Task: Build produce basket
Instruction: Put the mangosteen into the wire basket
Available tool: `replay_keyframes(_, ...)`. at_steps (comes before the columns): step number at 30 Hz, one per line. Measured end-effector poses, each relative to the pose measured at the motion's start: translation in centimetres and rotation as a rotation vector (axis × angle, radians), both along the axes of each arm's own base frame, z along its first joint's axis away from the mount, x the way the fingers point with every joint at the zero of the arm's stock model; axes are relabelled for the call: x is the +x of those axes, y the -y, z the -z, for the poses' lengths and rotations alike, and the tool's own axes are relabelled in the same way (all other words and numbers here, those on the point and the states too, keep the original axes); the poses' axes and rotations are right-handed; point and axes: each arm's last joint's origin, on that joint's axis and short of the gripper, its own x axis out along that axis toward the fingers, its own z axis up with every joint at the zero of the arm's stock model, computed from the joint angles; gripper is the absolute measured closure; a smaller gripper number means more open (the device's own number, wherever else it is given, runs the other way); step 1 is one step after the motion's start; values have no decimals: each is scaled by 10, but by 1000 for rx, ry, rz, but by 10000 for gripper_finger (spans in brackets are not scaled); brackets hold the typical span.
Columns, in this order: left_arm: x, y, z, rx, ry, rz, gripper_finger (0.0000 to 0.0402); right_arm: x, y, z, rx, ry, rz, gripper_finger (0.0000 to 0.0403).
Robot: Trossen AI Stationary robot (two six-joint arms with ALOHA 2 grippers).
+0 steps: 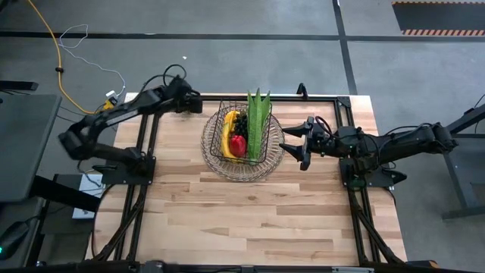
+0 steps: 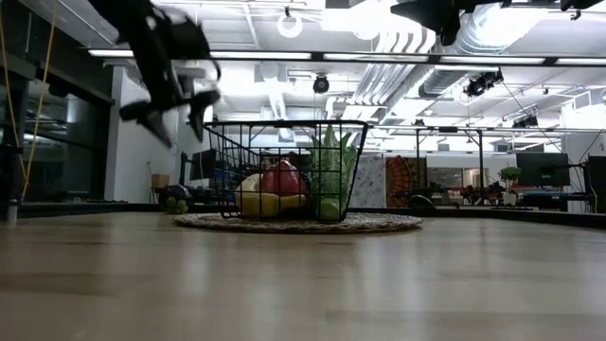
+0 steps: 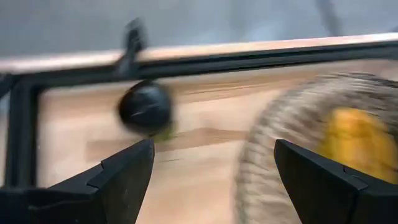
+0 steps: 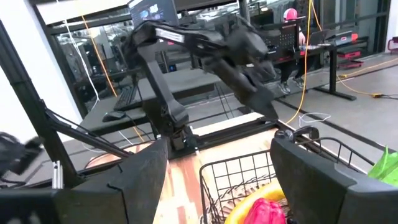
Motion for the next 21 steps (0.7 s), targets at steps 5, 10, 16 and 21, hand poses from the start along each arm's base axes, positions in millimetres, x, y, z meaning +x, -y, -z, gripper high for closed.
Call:
replay_keyframes(5, -9, -33, 40, -138, -35, -244, 82, 0, 0, 0, 32, 5, -1, 126)
replay_keyframes(10, -9, -52, 66, -176, -15, -367, 82, 0, 0, 1, 44, 3, -1, 126)
replay_keyframes(16, -5, -61, 75, -124, 3, -425, 82, 0, 1, 1, 45, -2, 38, 126)
replay_keyframes(21, -6, -67, 80, -114, 10, -441, 82, 0, 1, 2, 43, -16, 47, 126)
